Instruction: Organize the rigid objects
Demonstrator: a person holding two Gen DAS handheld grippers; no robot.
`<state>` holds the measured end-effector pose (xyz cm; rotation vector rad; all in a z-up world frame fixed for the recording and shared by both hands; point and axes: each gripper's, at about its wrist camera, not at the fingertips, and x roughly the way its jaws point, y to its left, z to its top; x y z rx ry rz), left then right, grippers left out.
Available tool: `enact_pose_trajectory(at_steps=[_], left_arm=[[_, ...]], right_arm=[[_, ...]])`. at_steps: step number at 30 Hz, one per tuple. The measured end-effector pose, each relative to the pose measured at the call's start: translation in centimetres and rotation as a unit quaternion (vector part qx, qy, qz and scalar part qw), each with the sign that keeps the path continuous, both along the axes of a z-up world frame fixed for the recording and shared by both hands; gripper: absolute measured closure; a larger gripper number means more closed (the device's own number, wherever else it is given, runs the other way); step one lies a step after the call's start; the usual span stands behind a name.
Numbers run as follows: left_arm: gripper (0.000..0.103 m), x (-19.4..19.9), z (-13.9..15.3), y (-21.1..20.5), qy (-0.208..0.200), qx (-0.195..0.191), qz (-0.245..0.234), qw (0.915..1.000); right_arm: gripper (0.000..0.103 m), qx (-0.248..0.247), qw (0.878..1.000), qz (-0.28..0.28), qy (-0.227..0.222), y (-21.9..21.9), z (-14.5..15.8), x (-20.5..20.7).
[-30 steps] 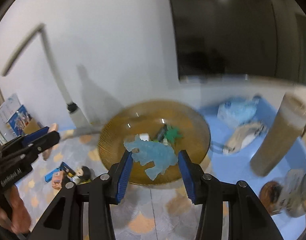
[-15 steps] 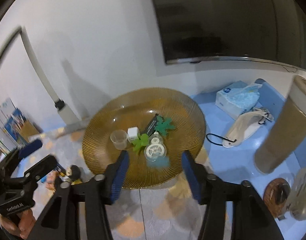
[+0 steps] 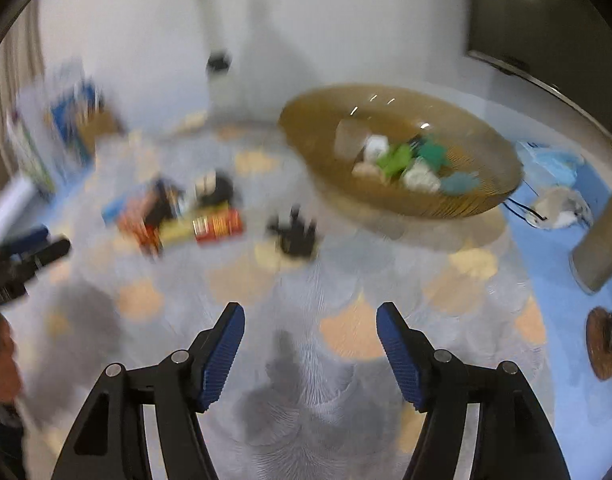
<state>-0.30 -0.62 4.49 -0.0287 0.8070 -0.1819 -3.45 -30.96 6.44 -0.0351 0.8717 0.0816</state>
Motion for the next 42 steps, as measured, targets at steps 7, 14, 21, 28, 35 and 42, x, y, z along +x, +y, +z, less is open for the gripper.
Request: enact_pose_trajectory(at_steps=[7, 14, 21, 28, 35, 42], left_arm=[[0.018, -0.2, -1.7, 0.4, 0.006, 0.004, 0.006, 1.0000], [0.018, -0.3, -1.7, -0.2, 0.008, 0.014, -0.001, 0.9999], [0.018, -0.1, -1.8, 0.5, 0.017, -0.005, 0.007, 0.9998], [0.018, 2.1, 0.7, 0.0, 0.013, 0.006, -0.012, 0.9998], [0.022, 8.7, 0.4, -2.0, 0.036, 0.022, -0.012, 0.9990], [0.047, 11.2, -1.5, -2.5, 0.070, -0.036, -0.013, 0.9968]], right_arm=[[0.036, -0.009, 1.000, -0.004, 0.027, -0.1, -3.5, 0.5], [0.036, -0.016, 1.000, -0.002, 0.024, 0.2, -3.5, 0.5], [0.036, -0.021, 1.000, -0.011, 0.015, 0.1, -3.2, 0.2], [0.036, 0.012, 1.000, -0.001, 0.018, 0.2, 0.8, -0.9], [0.035, 0.010, 0.999, -0.020, 0.038, -0.3, 1.9, 3.8], [0.042, 0.023, 0.998, -0.010, 0.058, -0.4, -0.9, 7.4]])
